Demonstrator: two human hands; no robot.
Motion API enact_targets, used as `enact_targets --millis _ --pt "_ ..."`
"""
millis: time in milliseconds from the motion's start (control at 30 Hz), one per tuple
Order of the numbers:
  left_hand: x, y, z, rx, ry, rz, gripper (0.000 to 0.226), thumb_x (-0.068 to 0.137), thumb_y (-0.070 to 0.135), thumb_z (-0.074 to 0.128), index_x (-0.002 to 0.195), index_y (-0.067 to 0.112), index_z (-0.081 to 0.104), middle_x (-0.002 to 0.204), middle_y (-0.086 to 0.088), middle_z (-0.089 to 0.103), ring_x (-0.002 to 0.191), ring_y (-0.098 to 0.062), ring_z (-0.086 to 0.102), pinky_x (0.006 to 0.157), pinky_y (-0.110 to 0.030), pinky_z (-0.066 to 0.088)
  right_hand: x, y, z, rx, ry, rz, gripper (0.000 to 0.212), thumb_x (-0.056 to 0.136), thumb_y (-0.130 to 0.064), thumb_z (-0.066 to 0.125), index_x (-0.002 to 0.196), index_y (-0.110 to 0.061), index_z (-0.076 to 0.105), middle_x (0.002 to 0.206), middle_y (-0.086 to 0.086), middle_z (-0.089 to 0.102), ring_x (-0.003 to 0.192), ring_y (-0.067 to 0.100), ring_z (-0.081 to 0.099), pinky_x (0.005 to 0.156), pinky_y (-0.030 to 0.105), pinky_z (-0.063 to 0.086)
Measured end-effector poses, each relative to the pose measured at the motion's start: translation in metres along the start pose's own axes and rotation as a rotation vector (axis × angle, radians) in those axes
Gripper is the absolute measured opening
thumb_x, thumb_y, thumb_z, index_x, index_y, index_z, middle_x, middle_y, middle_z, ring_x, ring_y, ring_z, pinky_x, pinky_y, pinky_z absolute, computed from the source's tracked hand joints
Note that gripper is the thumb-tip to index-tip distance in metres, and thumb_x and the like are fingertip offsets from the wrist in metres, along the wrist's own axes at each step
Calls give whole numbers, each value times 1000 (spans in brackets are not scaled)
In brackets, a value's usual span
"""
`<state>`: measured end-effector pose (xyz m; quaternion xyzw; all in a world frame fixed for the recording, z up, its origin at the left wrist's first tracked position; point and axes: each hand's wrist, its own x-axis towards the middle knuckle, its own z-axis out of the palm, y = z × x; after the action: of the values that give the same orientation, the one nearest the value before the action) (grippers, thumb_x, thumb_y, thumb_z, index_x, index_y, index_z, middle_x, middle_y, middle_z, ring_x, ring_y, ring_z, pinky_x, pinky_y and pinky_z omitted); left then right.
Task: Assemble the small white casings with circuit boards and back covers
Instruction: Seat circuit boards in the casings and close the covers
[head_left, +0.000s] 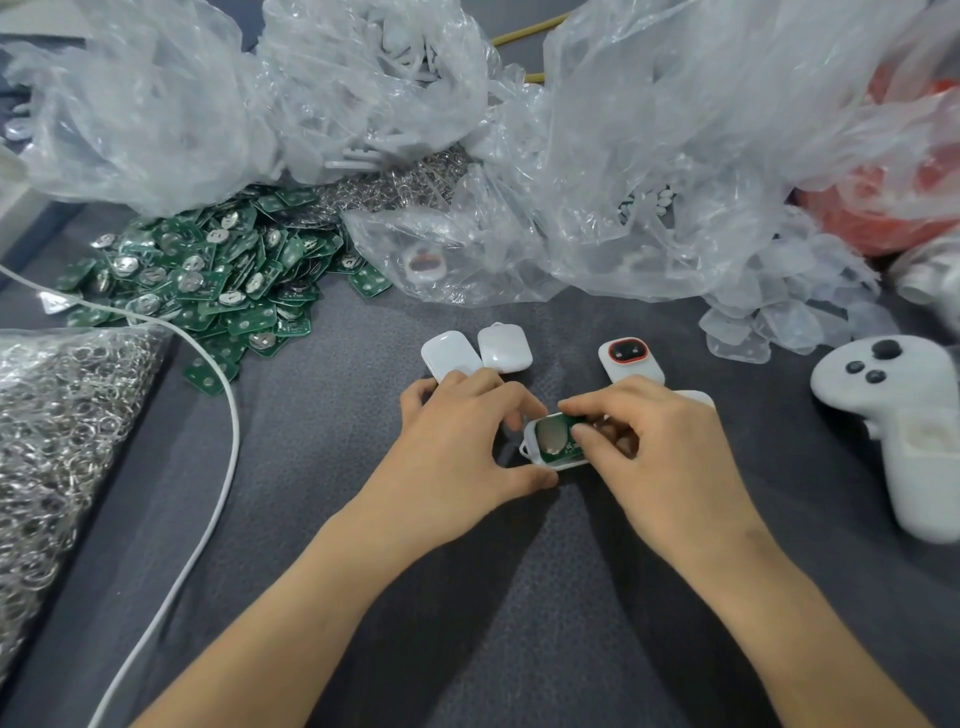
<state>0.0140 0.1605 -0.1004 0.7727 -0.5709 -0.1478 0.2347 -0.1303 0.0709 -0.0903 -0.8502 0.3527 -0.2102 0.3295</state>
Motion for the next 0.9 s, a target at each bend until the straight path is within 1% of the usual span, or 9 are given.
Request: enact_targets --millis 167,267,333,433,567,667,733,800,900 --pt "0 1 -1 -3 -5 -1 34 68 55 72 97 43 57 88 17 47 93 2 40 101 -30 19 -2 0 3 -32 26 -33 20 80 -1 70 95 -15 75 86 -5 61 68 -4 50 72 3 38" --pt "0 2 -1 2 -5 -3 33 68 55 71 95 43 55 88 17 47 92 1 40 102 -32 20 -4 1 5 -69 59 -70 19 77 -1 72 91 -14 75 84 -9 56 62 -5 46 70 2 37" --pt "0 3 -1 8 -4 -6 35 69 55 71 97 40 58 89 16 47 92 1 40 102 -33 21 -5 2 6 -82 69 -85 16 76 -2 74 87 -14 75 88 -8 55 58 -6 44 67 2 37" --pt "0 3 -2 11 -6 -9 37 69 54 71 101 39 60 89 16 48 93 0 41 102 -34 22 -6 3 6 -69 56 -94 16 77 -3 74 87 -15 75 89 -7 56 59 -5 44 64 8 40" --pt "0 2 -2 9 -6 -11 38 70 53 73 102 39 61 89 16 49 93 0 41 103 -35 23 -5 4 7 -49 49 -108 17 79 -1 72 88 -15 75 87 -6 58 63 -3 45 64 22 43" --pt "0 2 -2 6 -8 -8 38 69 52 74 103 39 61 90 17 49 94 0 42 104 -36 23 -4 4 6 -48 49 -131 17 79 2 71 86 -13 75 87 -3 60 66 3 50 64 27 47" --pt "0 2 -3 2 -5 -5 38 69 51 73 103 40 61 90 17 50 95 -1 43 104 -37 23 -4 4 5 -47 51 -143 18 79 3 71 86 -13 75 87 -3 61 72 8 56 66 28 48" --pt "0 2 -2 0 -1 -5 37 69 51 73 103 40 61 91 17 51 95 0 44 105 -38 23 -4 5 5 -49 51 -145 18 79 3 70 87 -13 75 88 -3 61 75 10 58 67 29 49" --pt "0 2 -2 3 -2 -4 38 69 52 73 104 41 62 91 17 51 95 0 44 105 -38 23 -4 6 6 -50 52 -138 16 79 1 72 88 -12 76 90 -3 62 72 8 55 68 24 46"
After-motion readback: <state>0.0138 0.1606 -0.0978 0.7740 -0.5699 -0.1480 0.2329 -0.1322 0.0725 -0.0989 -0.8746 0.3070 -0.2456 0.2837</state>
